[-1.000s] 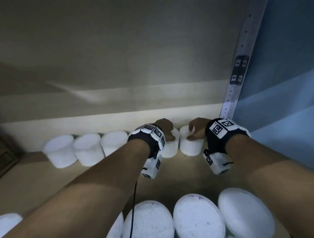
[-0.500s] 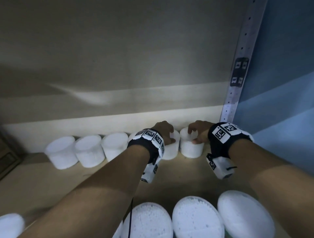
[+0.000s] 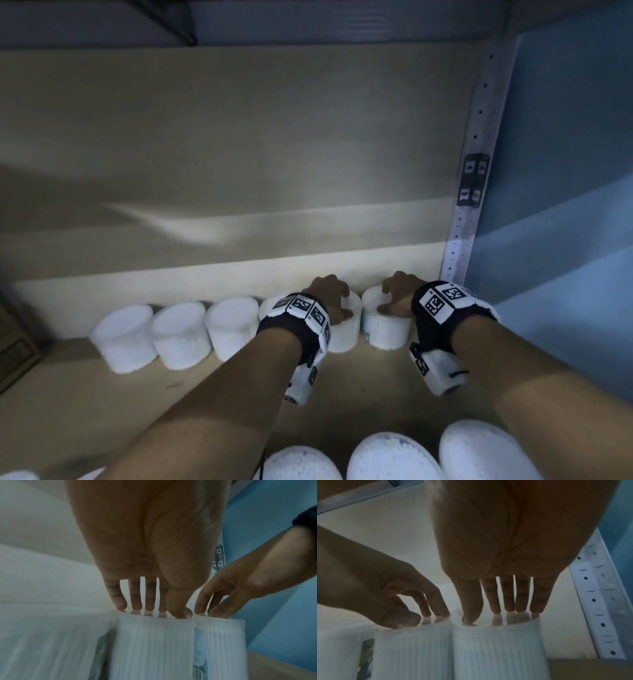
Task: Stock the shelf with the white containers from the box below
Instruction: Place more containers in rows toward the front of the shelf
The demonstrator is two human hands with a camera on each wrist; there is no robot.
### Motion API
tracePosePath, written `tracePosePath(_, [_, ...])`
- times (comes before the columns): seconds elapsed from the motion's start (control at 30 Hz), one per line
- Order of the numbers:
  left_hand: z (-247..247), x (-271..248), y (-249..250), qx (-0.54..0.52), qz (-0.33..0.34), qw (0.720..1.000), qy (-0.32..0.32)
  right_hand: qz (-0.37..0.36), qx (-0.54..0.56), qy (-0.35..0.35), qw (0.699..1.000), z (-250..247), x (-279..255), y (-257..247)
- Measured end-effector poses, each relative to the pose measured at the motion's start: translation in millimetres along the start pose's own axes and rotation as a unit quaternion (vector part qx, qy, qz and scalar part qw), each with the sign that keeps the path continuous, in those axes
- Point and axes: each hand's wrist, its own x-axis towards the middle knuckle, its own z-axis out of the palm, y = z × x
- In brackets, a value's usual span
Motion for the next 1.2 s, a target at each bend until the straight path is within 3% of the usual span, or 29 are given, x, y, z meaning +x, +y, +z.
tracePosePath(0.4, [2.1, 1.6, -0.4, 0.002, -0.002, 1.000, 0.000, -0.027, 0.029, -0.041, 0.998, -8.1, -2.7, 1.8])
tracePosePath(0.53, [3.7, 1.6, -1.1, -0.001, -0.001, 1.000, -0.003, 0.010, -0.005, 0.005, 1.000, -6.3, -1.4, -3.9])
tracePosePath(0.63, [5.1, 2.7, -1.9, -0.005, -0.003, 1.000, 0.000, 0.030, -0.020, -0.005, 0.999, -0.6, 0.0, -3.4])
tracePosePath(1.03, [7.6, 2.4, -1.8, -0.015, -0.001, 1.000, 0.008, -0.022, 0.003, -0.039, 0.999, -4.8, 0.3, 2.0])
tracePosePath(1.2, [10.0, 1.2, -2.1, -0.026, -0.003, 0.999, 0.018, 0.016, -0.008, 0.004, 1.000, -1.3, 2.4, -4.1])
